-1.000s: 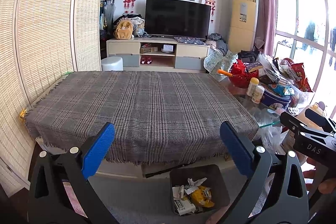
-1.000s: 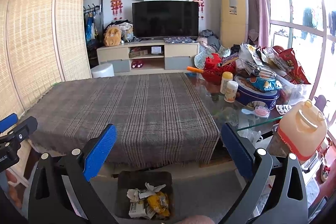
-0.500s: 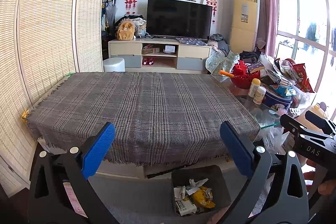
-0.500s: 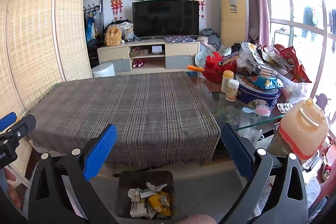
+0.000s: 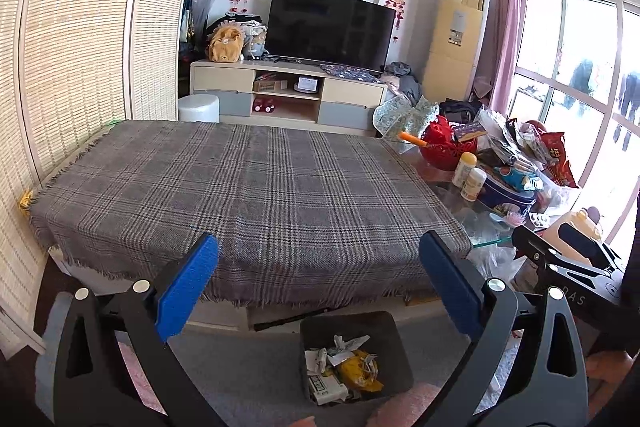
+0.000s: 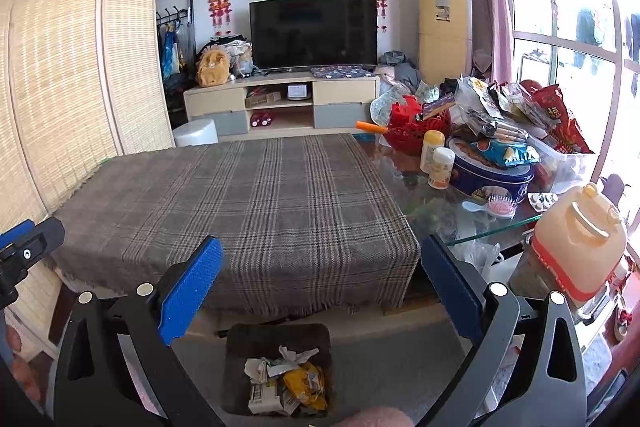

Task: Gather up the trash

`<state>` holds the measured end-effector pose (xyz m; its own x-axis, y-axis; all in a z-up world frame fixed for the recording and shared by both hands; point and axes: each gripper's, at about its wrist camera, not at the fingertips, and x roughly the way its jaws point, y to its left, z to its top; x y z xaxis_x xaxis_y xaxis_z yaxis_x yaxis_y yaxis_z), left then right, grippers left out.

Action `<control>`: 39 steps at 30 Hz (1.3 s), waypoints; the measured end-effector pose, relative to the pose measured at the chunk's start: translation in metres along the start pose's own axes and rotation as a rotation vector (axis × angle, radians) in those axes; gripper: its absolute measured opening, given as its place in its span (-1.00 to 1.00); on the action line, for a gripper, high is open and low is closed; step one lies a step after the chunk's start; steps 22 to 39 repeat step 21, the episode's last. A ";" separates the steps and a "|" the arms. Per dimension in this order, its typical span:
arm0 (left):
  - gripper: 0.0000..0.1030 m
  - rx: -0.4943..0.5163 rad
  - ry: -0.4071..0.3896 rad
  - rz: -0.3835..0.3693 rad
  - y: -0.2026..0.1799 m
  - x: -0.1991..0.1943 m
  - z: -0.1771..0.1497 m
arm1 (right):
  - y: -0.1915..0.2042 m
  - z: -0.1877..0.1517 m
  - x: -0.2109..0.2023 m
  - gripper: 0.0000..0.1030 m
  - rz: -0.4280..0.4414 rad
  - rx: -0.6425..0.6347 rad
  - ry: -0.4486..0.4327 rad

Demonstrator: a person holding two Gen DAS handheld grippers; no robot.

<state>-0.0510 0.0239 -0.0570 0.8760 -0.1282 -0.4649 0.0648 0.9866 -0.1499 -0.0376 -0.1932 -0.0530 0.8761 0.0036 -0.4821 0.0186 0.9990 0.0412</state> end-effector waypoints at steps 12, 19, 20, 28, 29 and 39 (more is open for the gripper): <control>0.84 0.024 -0.030 0.028 -0.001 -0.002 -0.001 | 0.002 -0.001 0.003 0.94 0.002 -0.003 0.011; 0.84 0.042 -0.013 0.078 0.000 0.001 0.000 | 0.001 0.000 0.003 0.94 0.003 -0.002 0.014; 0.84 0.047 -0.010 0.083 -0.001 0.002 0.000 | 0.001 -0.001 0.003 0.94 0.003 -0.003 0.014; 0.84 0.054 -0.010 0.092 -0.001 0.002 -0.001 | 0.002 -0.001 0.002 0.94 0.002 -0.004 0.014; 0.84 0.054 -0.010 0.092 -0.001 0.002 -0.001 | 0.002 -0.001 0.002 0.94 0.002 -0.004 0.014; 0.84 0.054 -0.010 0.092 -0.001 0.002 -0.001 | 0.002 -0.001 0.002 0.94 0.002 -0.004 0.014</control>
